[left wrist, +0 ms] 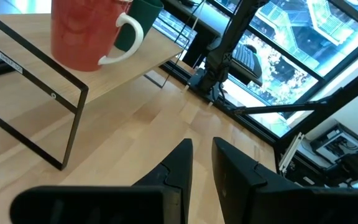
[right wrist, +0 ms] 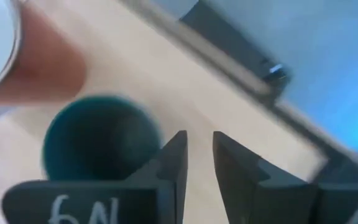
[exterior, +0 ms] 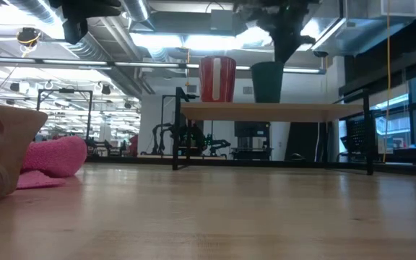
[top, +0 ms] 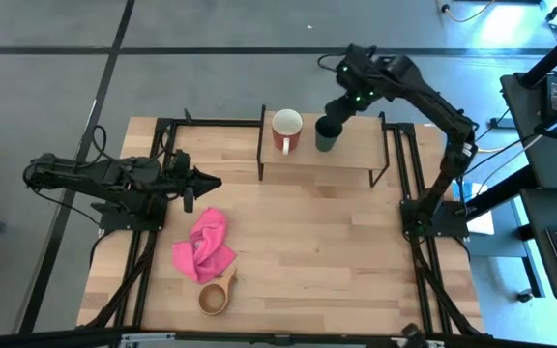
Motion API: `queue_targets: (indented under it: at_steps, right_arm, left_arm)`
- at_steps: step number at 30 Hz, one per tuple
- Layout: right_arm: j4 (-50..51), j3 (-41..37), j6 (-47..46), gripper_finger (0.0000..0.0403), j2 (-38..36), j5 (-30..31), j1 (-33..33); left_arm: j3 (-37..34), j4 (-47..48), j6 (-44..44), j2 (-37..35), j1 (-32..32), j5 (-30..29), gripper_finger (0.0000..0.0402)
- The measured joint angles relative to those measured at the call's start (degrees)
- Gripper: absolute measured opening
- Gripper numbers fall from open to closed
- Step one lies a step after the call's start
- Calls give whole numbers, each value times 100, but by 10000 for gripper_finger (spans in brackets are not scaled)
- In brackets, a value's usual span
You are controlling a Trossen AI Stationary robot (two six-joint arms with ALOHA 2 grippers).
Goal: Stack small to large cups/mugs on shelf
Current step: Put the brown wooden mug on the shelf
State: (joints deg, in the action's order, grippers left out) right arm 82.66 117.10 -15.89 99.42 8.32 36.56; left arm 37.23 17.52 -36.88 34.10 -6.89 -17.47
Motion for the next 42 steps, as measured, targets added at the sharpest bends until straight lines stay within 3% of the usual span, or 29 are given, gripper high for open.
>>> queue_targets:
  at_steps: [6,12,21,27,32,37,42]
  right_arm:
    - [-11,532,-22,78,-345,342,2]
    - [-10,867,-208,78,-749,-272,-135]
    - [1,828,-481,78,-1153,-394,-1121]
    - [-5,821,-601,78,-1144,-364,-1666]
    - [4,821,-834,78,-1157,-354,-1877]
    - [120,821,-950,78,-1171,-342,-1961]
    - [393,821,-1110,78,-1168,-342,-1967]
  left_arm:
    - [0,-2,0,1,2,-63,55]
    - [0,-11,-22,-2,-1,-109,55]
    - [0,-18,-7,1,-3,216,55]
    - [0,-352,29,1,28,-180,55]
    - [0,-423,-189,86,22,361,55]
    - [129,24,-503,555,-284,651,55]
    - [885,1186,-473,1479,-874,617,55]
